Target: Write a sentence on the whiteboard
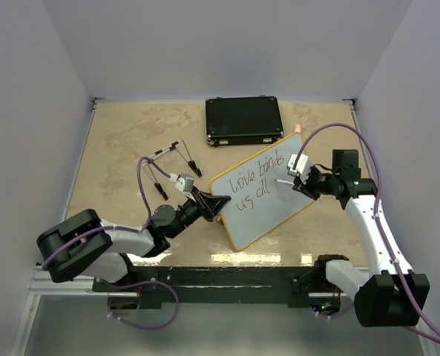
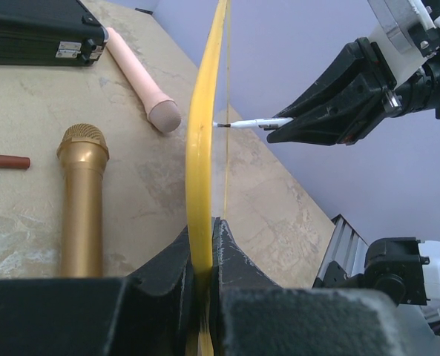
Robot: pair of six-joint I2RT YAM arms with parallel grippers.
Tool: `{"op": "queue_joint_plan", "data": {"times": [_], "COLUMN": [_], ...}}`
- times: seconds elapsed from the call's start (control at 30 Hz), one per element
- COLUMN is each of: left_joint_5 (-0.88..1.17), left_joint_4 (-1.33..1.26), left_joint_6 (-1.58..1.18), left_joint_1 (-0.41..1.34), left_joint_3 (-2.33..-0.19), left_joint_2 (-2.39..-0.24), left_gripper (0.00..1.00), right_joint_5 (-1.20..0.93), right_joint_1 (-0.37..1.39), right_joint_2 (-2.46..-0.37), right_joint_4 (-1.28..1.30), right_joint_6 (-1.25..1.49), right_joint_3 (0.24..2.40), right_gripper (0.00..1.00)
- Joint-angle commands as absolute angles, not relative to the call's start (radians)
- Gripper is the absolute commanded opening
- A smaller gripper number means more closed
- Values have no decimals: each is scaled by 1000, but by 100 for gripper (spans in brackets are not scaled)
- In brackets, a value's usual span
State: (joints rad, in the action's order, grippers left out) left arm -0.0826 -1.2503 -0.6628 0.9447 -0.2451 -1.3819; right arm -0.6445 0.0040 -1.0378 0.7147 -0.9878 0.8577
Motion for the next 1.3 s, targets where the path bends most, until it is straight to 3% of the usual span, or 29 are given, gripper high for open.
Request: {"op": "queue_joint_plan", "data": {"times": [0.0, 0.67, 1.27], "left_joint_5": [-43, -49, -43], "left_joint_4": [-1201, -1201, -1200], "left_joint_6": [-578, -578, -575], "left_joint_1": [956, 954, 954], "left_joint_3": [-261, -258, -255], "left_joint_2": [-1404, -1399, -1396], "left_gripper": [0, 0, 0], "right_joint_5": [-661, -554, -517], "right_joint_1": [34, 71, 69], "right_joint_2": [-1026, -1069, -1022], "right_joint_4": [666, 724, 589], "right_joint_6": [-983, -1016, -868], "right_joint_3": [851, 831, 864], "right_gripper": [0, 0, 0]}}
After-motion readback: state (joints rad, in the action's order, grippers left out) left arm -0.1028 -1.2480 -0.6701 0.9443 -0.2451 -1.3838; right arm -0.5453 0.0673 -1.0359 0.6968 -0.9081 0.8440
